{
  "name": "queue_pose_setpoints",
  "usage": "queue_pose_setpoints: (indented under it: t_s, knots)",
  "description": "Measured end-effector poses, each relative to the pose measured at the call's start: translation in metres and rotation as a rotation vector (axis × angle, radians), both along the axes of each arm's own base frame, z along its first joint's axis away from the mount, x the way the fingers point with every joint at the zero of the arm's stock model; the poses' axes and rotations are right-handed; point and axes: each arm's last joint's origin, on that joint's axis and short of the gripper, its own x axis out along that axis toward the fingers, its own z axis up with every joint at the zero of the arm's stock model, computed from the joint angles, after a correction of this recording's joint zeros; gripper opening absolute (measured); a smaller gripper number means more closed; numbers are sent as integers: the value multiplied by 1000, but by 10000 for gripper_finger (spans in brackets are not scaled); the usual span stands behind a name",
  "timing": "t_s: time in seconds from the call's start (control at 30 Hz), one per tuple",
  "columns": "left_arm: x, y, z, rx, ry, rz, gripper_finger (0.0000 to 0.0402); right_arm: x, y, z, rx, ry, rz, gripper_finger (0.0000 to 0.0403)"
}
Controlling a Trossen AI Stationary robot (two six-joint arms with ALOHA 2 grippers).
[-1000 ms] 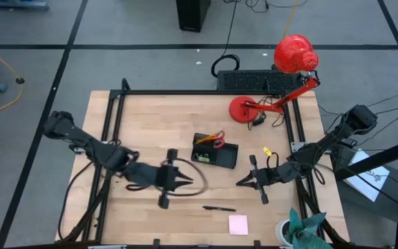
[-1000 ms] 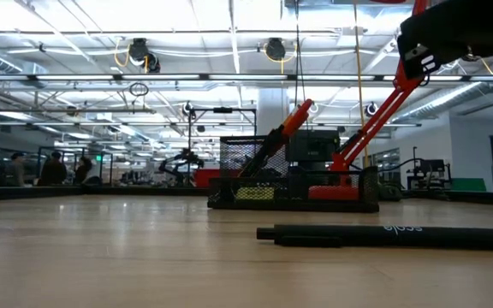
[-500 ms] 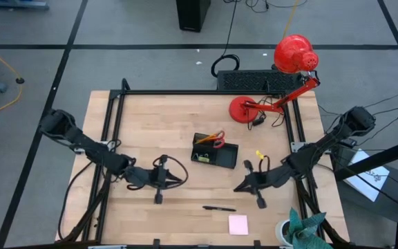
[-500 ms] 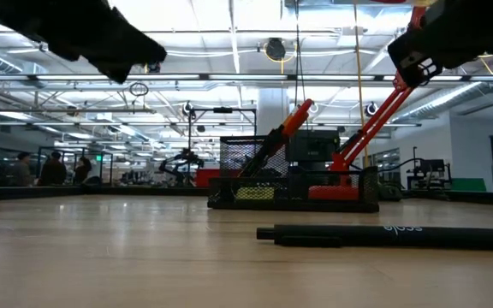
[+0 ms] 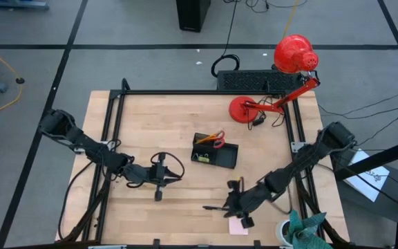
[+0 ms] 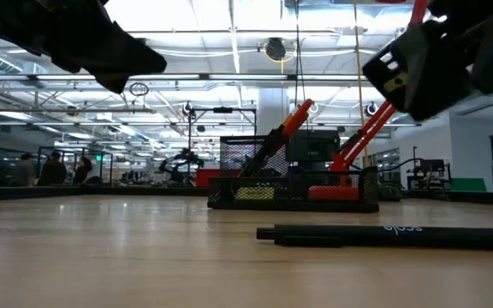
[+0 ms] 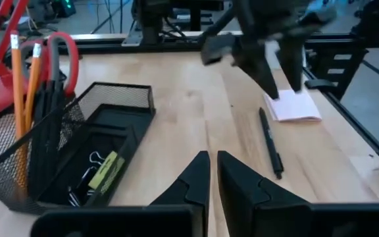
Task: Pick and place office supplies into organizer
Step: Put the black pen into the black desk organizer
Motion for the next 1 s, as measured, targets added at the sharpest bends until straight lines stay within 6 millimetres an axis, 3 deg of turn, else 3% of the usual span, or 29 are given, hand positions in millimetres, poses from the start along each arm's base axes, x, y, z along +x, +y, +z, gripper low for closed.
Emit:
queue_pose_setpoints:
  t_s: [0.3,0.83,1.0]
  knots:
    - [0,-1,0,-34,9,-17,37,27,20,-13,-137,108,-59,185]
    - [0,-1,0,1,4,-29,37,29,19,-56,-179,241,-209,184]
    - [0,-1,0,9,0,-28,37,29,19,-61,-182,250,-240,151]
